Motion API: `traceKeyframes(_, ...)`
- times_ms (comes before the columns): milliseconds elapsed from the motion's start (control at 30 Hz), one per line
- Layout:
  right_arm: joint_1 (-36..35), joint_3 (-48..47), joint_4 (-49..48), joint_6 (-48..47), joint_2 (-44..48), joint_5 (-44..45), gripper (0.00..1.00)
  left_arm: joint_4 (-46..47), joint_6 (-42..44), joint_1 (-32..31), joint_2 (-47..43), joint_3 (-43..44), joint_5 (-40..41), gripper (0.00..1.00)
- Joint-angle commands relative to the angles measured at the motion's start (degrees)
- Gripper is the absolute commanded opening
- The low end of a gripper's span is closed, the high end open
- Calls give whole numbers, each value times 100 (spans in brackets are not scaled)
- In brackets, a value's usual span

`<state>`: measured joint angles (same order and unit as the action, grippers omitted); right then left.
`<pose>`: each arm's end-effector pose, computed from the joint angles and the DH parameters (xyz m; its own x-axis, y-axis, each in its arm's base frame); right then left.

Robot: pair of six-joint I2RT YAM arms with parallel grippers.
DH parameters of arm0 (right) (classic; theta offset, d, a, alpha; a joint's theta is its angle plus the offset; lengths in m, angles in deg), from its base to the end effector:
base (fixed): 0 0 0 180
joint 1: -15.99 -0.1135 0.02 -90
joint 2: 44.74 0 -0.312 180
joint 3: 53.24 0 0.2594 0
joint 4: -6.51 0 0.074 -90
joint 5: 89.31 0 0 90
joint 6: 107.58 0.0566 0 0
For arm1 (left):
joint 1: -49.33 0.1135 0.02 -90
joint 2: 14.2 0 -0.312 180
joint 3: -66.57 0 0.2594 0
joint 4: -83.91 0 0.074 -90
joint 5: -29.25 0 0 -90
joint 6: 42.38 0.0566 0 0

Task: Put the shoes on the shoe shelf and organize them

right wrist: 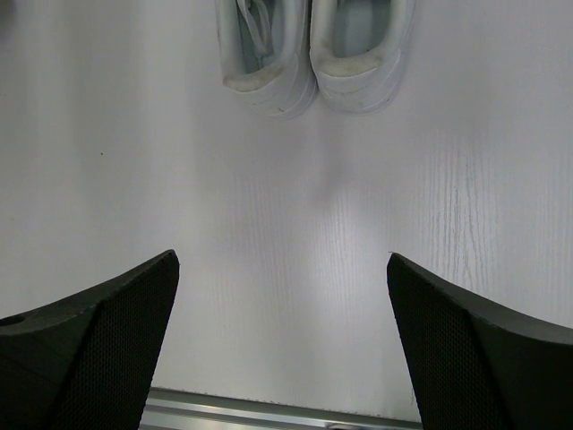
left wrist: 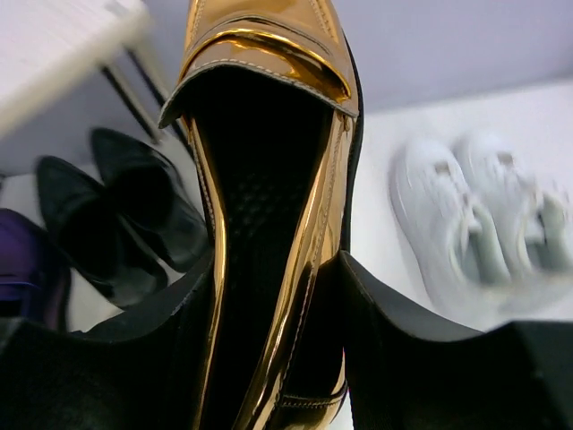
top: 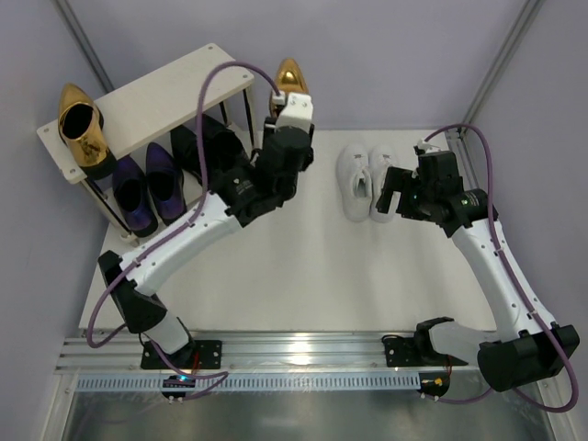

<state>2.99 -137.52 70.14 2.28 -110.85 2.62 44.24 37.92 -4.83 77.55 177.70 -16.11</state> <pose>0.2262 0.0503 0.3866 -0.7217 0.1818 -0.6678 0.0461 0.9754 0.2157 0.2556 -0.2859 0.4718 -0.2323 0.1169 -0.9656 0.1540 0.9847 0.0821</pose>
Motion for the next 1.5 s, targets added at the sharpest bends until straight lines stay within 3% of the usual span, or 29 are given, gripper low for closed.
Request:
traceKeyframes(0,25,-54,-43,-8,98,-114,98,617,942,413,-52,1364,1045,0)
traceKeyframes(133,7,-124,10,-26,54,-114,98,215,1198,1272,335,2438,1231,0)
traceKeyframes(233,16,-98,10,-43,54,-114,98,65,1049,1888,370,2765,1012,0)
traceKeyframes(367,7,-124,1,-43,-7,-325,98,-907,733,2584,493,3372,809,0)
traceKeyframes(533,-1,-273,1,-52,-235,-457,98,-1290,21,3357,90,2830,485,0)
traceKeyframes(800,-63,-397,-16,-52,-429,-545,98,-1624,-314,4130,-376,1978,151,0)
traceKeyframes(1467,-133,-458,-16,-61,-561,-519,98,-1738,-384,4888,-851,1422,-333,0)
